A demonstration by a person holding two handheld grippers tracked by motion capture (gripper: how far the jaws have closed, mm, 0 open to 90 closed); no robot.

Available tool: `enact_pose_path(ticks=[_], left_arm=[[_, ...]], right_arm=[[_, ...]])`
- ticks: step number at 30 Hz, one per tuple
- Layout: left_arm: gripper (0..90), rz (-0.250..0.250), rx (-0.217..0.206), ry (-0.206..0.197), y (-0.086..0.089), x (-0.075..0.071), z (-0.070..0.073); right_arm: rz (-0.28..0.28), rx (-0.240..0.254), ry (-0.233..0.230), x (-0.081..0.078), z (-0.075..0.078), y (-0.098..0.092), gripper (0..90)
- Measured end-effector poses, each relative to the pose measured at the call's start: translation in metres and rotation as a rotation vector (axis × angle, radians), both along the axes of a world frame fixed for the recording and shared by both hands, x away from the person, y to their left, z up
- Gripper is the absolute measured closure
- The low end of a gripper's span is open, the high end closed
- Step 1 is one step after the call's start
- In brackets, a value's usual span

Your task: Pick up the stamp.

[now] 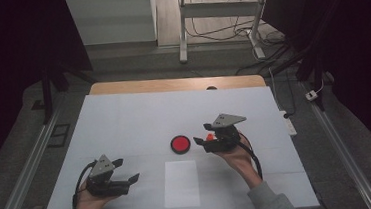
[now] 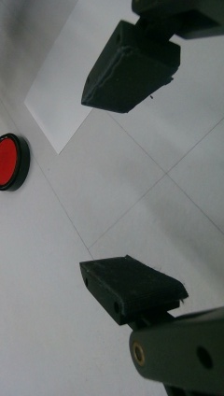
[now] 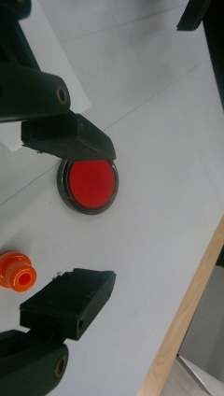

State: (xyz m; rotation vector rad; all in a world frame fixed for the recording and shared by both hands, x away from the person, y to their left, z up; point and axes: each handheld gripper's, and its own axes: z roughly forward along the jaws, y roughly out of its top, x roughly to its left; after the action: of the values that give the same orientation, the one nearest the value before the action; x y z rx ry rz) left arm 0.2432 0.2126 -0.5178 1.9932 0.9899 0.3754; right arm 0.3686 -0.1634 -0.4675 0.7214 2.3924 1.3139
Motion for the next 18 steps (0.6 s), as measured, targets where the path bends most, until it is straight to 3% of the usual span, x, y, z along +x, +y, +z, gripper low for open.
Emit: enact_pose_path(ticks=[18], left_arm=[[19.0, 0.0, 0.006, 0.008, -0.001, 0.001, -0.002]], right_arm=[[-0.095, -0.068, 0.048, 0.029, -0.023, -0.01, 35.2]])
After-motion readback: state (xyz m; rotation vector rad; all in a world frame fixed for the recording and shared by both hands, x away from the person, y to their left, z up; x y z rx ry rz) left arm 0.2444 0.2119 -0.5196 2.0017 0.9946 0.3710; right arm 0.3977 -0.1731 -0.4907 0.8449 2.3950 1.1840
